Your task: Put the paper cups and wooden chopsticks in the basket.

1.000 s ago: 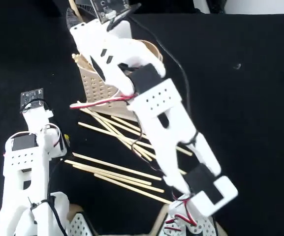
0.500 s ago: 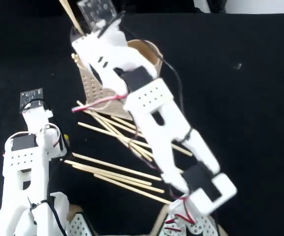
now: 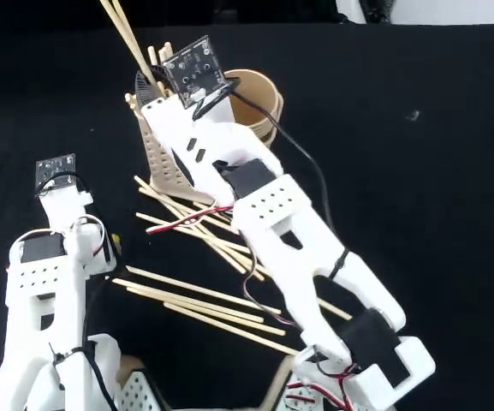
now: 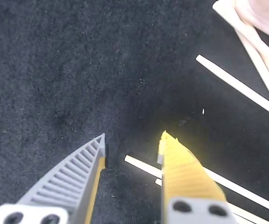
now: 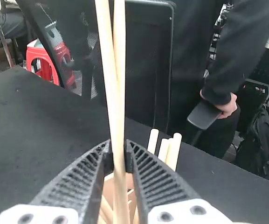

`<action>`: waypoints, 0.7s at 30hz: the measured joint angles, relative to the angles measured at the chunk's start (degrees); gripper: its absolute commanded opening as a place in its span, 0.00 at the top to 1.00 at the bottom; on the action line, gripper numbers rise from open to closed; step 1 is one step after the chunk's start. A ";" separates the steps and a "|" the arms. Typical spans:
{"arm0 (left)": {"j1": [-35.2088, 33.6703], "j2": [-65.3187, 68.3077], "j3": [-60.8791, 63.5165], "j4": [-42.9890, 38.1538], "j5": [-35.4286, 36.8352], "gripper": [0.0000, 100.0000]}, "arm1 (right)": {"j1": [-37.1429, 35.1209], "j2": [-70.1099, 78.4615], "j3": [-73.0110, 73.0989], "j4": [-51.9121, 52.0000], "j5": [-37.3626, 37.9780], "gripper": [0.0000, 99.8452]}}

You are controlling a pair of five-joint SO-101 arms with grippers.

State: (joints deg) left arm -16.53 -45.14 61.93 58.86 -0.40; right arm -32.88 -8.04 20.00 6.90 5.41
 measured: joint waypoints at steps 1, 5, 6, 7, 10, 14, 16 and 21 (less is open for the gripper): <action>0.00 0.00 0.00 0.00 0.00 0.81 | 0.00 0.00 0.00 0.00 0.00 0.98; 0.00 0.00 0.00 0.00 0.00 0.81 | 0.00 -0.09 0.00 0.09 0.00 0.83; 0.00 0.00 0.00 0.00 0.00 0.81 | 0.00 -0.09 0.00 0.79 0.00 0.79; 0.00 0.00 0.00 0.00 0.00 0.81 | 0.00 -0.09 0.00 1.85 0.00 0.77; 0.00 0.00 0.00 0.00 0.00 0.81 | 0.00 -0.09 0.00 5.19 0.00 0.81; 0.00 0.00 0.00 0.00 0.00 0.81 | 0.00 -0.79 0.09 7.47 0.00 0.84; 0.00 0.00 0.00 0.00 0.00 0.81 | 0.00 -3.43 0.09 7.91 0.00 0.84; 0.00 0.00 0.00 0.00 -0.97 0.81 | 0.00 -15.91 0.09 16.97 0.00 0.85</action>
State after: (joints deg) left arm -16.53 -45.14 61.93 58.86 -1.36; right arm -32.88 -23.96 20.09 23.87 5.41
